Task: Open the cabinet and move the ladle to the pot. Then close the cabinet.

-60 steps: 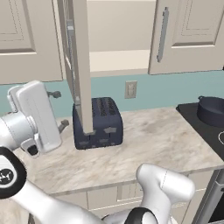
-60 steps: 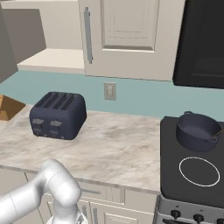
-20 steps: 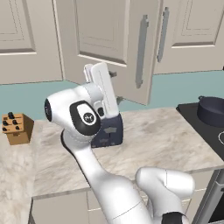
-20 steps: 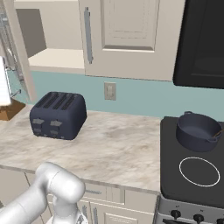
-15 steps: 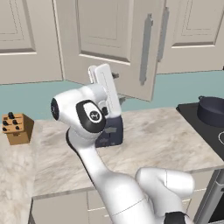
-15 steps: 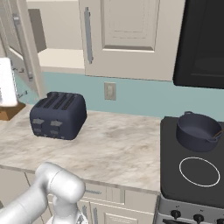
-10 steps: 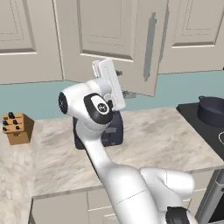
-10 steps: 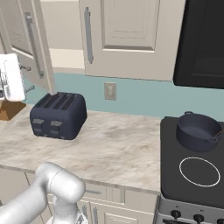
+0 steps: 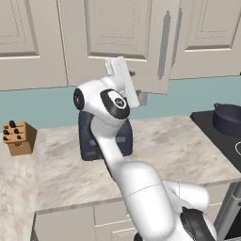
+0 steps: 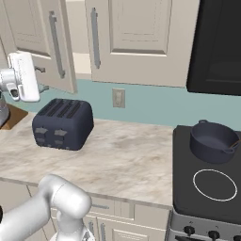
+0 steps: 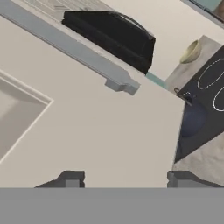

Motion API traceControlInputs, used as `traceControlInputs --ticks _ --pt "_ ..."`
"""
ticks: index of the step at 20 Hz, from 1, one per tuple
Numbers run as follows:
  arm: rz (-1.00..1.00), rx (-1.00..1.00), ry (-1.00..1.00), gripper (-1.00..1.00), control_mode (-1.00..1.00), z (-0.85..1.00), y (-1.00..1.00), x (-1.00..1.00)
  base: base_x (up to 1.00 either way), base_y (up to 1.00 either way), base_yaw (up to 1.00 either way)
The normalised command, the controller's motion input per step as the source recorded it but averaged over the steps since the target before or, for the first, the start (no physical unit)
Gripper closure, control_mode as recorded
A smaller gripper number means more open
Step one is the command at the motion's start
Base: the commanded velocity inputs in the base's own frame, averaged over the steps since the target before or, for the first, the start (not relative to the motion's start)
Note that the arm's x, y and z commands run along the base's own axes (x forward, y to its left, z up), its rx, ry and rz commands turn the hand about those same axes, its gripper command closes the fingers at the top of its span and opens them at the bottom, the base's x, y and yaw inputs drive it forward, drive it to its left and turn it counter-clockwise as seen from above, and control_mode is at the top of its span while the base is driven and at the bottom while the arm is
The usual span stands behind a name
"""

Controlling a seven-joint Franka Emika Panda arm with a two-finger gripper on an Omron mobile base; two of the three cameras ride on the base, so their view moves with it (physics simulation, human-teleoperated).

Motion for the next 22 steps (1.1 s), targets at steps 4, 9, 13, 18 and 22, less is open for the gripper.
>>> traceControlInputs --ticks 4,9,13,18,22 --pt "0.06 0.14 -0.46 -1.0 -1.0 -0.81 -0.08 0.51 0.0 0.0 0.0" --pt "0.07 0.21 -0.5 -1.0 -1.0 -0.57 -0.04 0.76 0.0 0.0 0.0" --pt "0.02 0.24 -0.41 -1.0 -1.0 -0.64 -0.08 0.98 0.0 0.0 0.0" --pt "0.0 0.24 -0.31 -1.0 -1.0 -0.76 -0.01 1.0 0.0 0.0 0.0" --pt "0.0 0.25 -0.22 -1.0 -1.0 -0.54 -0.02 1.0 0.0 0.0 0.0"
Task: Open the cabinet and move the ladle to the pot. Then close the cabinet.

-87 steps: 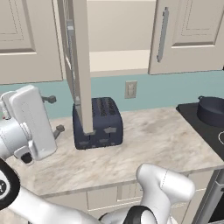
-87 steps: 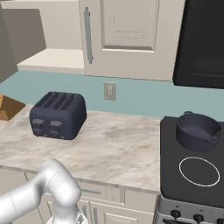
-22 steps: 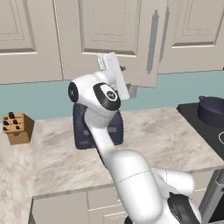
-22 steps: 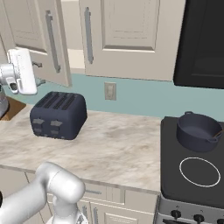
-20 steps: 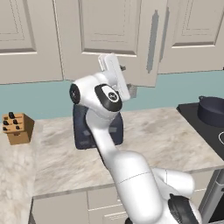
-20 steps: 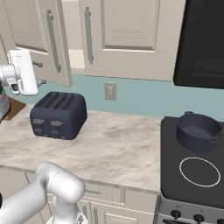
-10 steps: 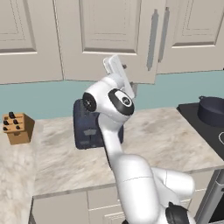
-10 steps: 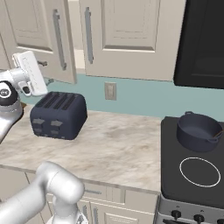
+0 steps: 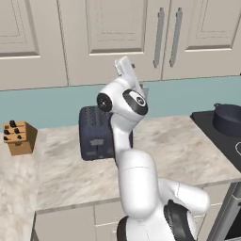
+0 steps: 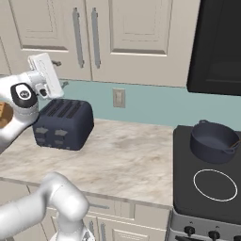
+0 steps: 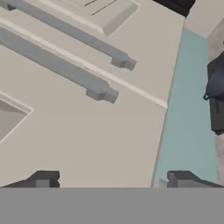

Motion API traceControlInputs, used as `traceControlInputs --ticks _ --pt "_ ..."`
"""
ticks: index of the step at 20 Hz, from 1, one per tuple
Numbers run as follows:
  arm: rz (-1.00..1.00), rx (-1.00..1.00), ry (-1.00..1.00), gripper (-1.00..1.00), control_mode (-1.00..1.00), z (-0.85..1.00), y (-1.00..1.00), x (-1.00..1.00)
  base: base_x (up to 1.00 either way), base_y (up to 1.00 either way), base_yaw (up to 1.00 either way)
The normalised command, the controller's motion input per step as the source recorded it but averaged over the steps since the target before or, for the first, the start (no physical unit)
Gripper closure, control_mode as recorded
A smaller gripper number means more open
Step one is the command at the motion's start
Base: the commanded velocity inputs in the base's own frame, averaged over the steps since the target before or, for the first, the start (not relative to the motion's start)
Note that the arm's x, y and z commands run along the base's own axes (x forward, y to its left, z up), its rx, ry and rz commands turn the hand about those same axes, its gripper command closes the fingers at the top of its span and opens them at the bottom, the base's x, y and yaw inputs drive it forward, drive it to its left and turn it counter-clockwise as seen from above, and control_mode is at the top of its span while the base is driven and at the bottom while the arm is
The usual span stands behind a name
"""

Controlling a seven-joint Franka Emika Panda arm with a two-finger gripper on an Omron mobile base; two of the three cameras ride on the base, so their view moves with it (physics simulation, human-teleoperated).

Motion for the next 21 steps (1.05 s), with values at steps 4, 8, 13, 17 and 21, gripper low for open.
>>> traceControlInputs --ticks 4,8,13,17,21 --pt "0.0 0.26 -0.1 -1.0 -1.0 -0.34 -0.07 1.0 0.0 0.0 0.0" --pt "0.0 0.22 0.0 -1.0 -1.0 -0.16 -0.2 1.0 0.0 0.0 0.0" --pt "0.01 0.13 0.01 -1.0 -1.0 -0.15 -0.24 0.93 0.0 0.0 0.0" --pt "0.03 0.0 -0.02 -1.0 -1.0 -0.07 -0.24 0.33 0.0 0.0 0.0" --pt "0.0 0.02 -0.04 -1.0 -1.0 0.01 -0.4 0.0 0.0 0.0 0.0"
